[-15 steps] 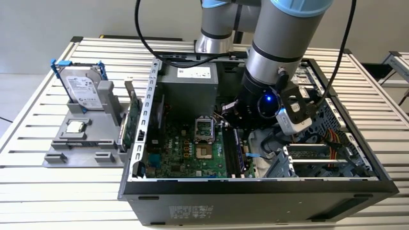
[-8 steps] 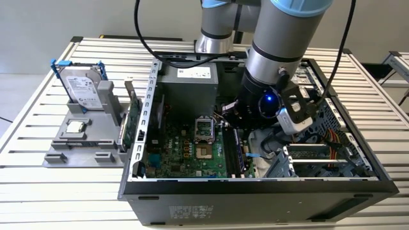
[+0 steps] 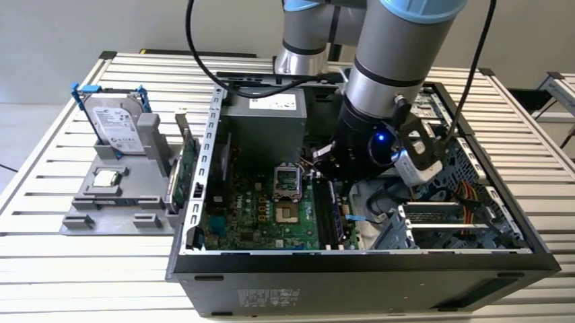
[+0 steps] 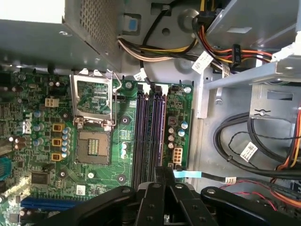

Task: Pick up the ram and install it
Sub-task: 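Press down the ram until it locks into place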

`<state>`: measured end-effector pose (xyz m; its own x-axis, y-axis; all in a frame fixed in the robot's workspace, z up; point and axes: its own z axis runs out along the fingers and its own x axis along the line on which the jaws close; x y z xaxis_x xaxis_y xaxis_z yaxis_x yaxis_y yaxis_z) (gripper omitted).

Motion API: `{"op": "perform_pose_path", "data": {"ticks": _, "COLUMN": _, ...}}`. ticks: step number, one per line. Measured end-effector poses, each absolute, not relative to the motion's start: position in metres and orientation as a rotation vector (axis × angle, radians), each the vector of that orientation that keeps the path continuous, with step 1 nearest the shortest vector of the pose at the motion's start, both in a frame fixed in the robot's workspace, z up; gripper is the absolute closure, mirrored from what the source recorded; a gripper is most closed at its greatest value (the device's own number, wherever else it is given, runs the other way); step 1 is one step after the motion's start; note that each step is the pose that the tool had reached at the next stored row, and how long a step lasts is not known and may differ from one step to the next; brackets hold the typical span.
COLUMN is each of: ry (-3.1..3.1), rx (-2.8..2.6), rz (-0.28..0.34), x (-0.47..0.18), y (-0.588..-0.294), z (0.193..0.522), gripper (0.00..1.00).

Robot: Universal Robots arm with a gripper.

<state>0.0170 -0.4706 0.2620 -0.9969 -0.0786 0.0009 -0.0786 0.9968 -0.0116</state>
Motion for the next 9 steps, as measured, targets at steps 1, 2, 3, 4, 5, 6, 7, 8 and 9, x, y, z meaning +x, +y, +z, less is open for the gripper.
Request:
{"op": "perform_pose_path", "data": {"ticks": 1, "ry": -3.138, "rx": 0.14, "rz": 0.018, "x": 0.017, "y": -0.4705, "z": 0.262, "gripper": 1.0}}
{"op": "perform_pose_path", "data": {"ticks": 2, "ry": -3.137, "rx": 0.157, "rz": 0.018, "x": 0.017, "y": -0.4703, "z": 0.2619, "gripper": 1.0}}
{"op": "perform_pose_path", "data": {"ticks": 3, "ry": -3.137, "rx": 0.173, "rz": 0.018, "x": 0.017, "y": -0.4702, "z": 0.2619, "gripper": 1.0}}
{"op": "perform_pose_path", "data": {"ticks": 4, "ry": -3.136, "rx": 0.19, "rz": 0.018, "x": 0.017, "y": -0.4701, "z": 0.2619, "gripper": 1.0}}
{"op": "perform_pose_path", "data": {"ticks": 5, "ry": -3.134, "rx": 0.208, "rz": 0.018, "x": 0.017, "y": -0.47, "z": 0.2619, "gripper": 1.0}}
{"op": "perform_pose_path", "data": {"ticks": 6, "ry": -3.133, "rx": 0.227, "rz": 0.018, "x": 0.017, "y": -0.47, "z": 0.2619, "gripper": 1.0}}
{"op": "perform_pose_path", "data": {"ticks": 7, "ry": -3.132, "rx": 0.246, "rz": 0.018, "x": 0.017, "y": -0.4699, "z": 0.2618, "gripper": 1.0}}
{"op": "perform_pose_path", "data": {"ticks": 8, "ry": -3.13, "rx": 0.264, "rz": 0.018, "x": 0.017, "y": -0.4698, "z": 0.2618, "gripper": 1.0}}
{"op": "perform_pose_path", "data": {"ticks": 9, "ry": -3.129, "rx": 0.283, "rz": 0.018, "x": 0.017, "y": -0.4698, "z": 0.2618, "gripper": 1.0}}
